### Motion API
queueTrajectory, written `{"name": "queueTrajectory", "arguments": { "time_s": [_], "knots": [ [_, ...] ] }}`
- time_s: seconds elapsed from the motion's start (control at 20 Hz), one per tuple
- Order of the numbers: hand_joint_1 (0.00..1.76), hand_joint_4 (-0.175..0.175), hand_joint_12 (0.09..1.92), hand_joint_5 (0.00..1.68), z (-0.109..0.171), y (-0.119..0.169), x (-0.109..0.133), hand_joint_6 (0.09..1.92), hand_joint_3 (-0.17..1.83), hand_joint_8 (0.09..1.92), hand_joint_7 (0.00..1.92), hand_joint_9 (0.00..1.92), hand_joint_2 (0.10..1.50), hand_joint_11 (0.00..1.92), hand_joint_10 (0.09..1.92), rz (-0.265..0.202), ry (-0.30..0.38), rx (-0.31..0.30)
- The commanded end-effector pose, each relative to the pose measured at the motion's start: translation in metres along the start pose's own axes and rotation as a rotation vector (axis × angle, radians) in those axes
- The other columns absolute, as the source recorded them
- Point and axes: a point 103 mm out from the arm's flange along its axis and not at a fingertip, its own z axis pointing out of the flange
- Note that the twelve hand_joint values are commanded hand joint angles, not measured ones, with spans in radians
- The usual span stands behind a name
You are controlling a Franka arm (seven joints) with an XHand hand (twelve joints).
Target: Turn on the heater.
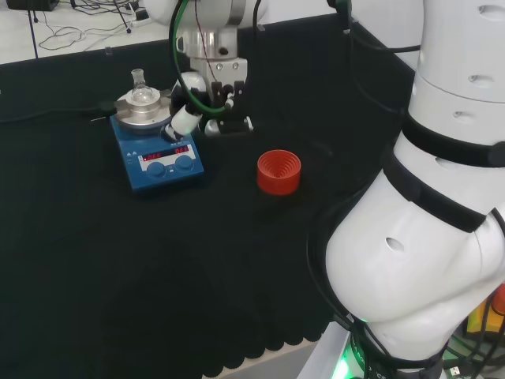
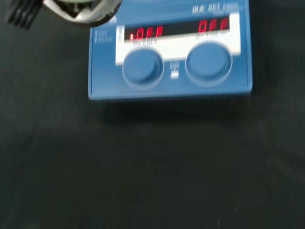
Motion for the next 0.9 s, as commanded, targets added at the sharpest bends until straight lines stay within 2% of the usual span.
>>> {"name": "queueTrajectory", "arguments": {
  "time_s": [0.05, 0.25, 0.45, 0.55, 0.7, 0.9],
  "knots": [
    [0.82, -0.114, 1.05, 0.42, 0.012, -0.005, 0.008, 0.61, 0.56, 1.08, 1.26, 1.39, 0.70, 1.02, 0.84, -0.010, -0.010, 0.032],
    [0.88, -0.144, 0.91, 0.44, 0.016, -0.005, 0.011, 0.60, 0.55, 1.30, 1.42, 1.55, 0.72, 1.34, 1.11, -0.016, -0.010, 0.054],
    [1.00, -0.162, 0.93, 0.49, 0.021, -0.001, 0.016, 0.62, 0.56, 1.48, 1.50, 1.63, 0.75, 1.54, 1.35, -0.016, -0.038, 0.115],
    [1.13, -0.164, 0.97, 0.49, 0.023, 0.003, 0.019, 0.67, 0.61, 1.54, 1.52, 1.63, 0.76, 1.54, 1.41, -0.028, -0.059, 0.167],
    [1.30, -0.152, 1.13, 0.46, 0.026, 0.007, 0.025, 0.76, 0.76, 1.60, 1.54, 1.62, 0.76, 1.35, 1.46, -0.046, -0.081, 0.227],
    [1.39, -0.131, 1.27, 0.36, 0.028, 0.011, 0.031, 0.84, 0.90, 1.63, 1.55, 1.61, 0.72, 1.24, 1.48, -0.056, -0.083, 0.253]
  ]
}}
